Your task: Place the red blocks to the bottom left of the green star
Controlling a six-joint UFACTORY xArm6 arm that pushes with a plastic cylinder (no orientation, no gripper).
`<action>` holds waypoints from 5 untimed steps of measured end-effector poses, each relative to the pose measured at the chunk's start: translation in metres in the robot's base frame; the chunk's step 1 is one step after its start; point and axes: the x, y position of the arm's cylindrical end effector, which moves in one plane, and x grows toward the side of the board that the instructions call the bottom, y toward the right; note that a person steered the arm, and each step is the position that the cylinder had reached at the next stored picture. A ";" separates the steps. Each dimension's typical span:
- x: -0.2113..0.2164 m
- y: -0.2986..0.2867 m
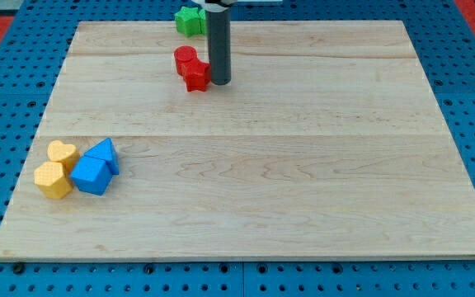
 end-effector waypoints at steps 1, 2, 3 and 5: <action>0.000 -0.031; 0.004 -0.035; 0.032 -0.026; 0.048 -0.265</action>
